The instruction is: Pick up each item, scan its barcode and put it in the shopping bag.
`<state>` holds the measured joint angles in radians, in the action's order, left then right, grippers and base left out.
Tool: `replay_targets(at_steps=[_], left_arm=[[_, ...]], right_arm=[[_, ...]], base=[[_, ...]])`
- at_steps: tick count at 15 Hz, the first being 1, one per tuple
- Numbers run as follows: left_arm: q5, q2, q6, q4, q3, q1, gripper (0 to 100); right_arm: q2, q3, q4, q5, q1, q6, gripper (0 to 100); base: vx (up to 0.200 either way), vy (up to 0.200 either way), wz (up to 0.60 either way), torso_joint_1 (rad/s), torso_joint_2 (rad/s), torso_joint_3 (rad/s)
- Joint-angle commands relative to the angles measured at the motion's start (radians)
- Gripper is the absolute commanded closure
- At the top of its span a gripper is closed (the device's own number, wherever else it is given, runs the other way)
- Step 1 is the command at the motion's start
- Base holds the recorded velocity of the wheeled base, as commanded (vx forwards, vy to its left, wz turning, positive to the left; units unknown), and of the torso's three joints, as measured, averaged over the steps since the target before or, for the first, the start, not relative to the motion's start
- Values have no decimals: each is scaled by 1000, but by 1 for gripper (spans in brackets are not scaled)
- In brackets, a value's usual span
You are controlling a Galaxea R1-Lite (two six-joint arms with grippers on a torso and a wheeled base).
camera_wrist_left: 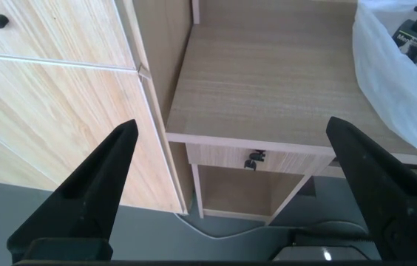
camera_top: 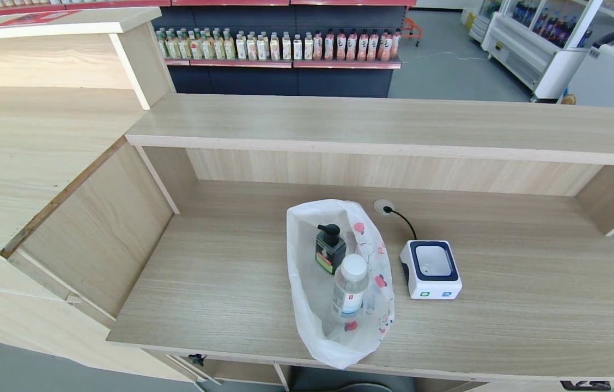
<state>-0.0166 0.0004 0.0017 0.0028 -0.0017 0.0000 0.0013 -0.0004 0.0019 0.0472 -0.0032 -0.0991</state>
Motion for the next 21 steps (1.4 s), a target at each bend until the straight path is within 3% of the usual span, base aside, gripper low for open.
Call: replay_targets(at_steps=[1,10,21], left_arm=[[0,0,0,0,0,0,0],[0,0,0,0,0,0,0],[0,0,9,0,0,0,0]], right_arm=[[-1,0,3,0,0,-5,0],[-1,0,3,2,0,-5,0],[-1,0,3,2,0,-4,0]], base=[[0,0,0,0,0,0],[0,0,0,0,0,0],[0,-200,0,3,2,2]])
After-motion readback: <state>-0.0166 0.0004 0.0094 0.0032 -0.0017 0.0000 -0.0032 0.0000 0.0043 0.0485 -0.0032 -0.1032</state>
